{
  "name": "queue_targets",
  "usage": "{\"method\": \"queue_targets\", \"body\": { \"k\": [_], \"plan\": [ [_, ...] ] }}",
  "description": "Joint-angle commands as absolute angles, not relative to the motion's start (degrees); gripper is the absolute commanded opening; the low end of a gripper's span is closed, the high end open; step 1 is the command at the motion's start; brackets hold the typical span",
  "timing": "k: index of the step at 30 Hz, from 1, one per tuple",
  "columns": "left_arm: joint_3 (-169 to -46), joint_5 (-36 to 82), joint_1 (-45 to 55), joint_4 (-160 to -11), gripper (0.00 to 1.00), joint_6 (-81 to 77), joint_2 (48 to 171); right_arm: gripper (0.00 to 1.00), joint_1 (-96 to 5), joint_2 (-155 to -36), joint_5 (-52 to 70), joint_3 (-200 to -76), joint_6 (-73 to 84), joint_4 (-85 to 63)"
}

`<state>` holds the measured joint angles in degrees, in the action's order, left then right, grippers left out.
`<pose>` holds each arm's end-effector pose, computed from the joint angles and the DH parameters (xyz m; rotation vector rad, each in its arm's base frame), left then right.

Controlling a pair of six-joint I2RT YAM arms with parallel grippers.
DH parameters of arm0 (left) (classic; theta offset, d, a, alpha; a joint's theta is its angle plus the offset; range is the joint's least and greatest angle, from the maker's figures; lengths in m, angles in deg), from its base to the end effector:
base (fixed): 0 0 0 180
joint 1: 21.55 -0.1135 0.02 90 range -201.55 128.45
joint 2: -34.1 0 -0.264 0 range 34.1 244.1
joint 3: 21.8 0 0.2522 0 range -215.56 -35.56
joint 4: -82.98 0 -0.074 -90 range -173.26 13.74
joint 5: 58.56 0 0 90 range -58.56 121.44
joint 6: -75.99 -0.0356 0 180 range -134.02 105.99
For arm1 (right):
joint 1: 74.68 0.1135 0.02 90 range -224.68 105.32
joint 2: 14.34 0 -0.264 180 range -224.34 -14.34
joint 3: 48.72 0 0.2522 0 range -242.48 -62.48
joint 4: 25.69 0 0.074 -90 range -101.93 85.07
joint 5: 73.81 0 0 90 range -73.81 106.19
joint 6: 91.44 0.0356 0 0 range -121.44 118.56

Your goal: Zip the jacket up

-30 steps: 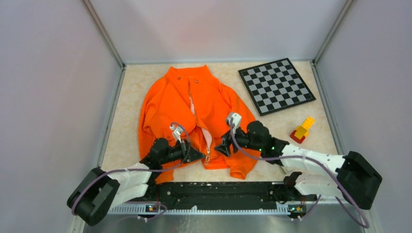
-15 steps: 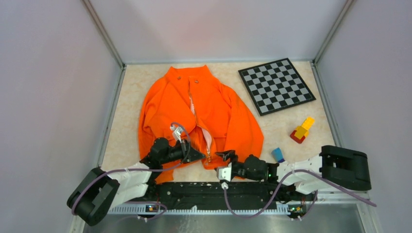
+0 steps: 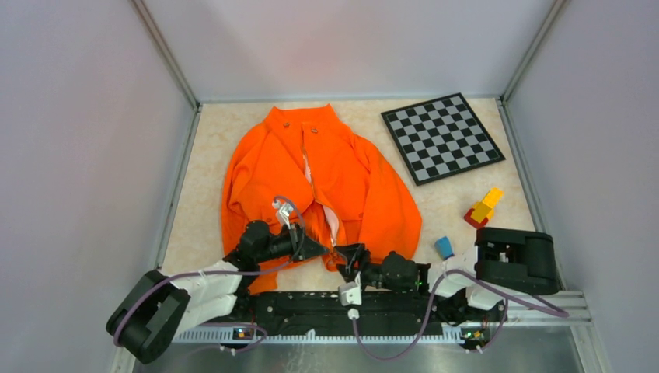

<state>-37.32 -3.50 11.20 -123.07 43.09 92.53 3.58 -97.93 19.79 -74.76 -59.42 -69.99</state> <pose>0.1280 -0.1065 0.1368 0.0365 2.1616 -1.5721 0.0495 0.2271 0.1379 -1.6585 0.7145 0.1958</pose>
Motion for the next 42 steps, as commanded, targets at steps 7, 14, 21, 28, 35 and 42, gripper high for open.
{"method": "queue_targets", "body": {
  "k": [7, 14, 21, 28, 35, 42],
  "plan": [
    [-37.9, -6.0, 11.4, -125.0, 0.0, 43.2, 91.7, 0.53, 4.3, -105.4, 22.0, -76.5, -65.8, -81.5],
    [-37.8, -6.1, 11.5, -125.2, 0.0, 43.4, 91.9, 0.55, 4.3, -110.8, 25.0, -76.9, -68.4, -89.7],
    [-37.5, -5.8, 11.4, -125.5, 0.0, 43.5, 92.1, 0.47, 4.3, -110.9, 24.6, -76.8, -68.0, -90.1],
    [-37.4, -6.1, 11.4, -126.4, 0.0, 43.6, 93.0, 0.37, 4.3, -108.3, 22.8, -77.0, -65.6, -85.5],
    [-37.4, -6.1, 11.4, -126.7, 0.0, 43.7, 93.2, 0.36, 4.3, -105.6, 22.6, -76.4, -63.6, -83.4],
    [-37.4, -6.3, 11.4, -127.2, 0.0, 43.8, 93.7, 0.41, 4.3, -103.8, 21.8, -76.4, -63.2, -81.0]
  ]
}}
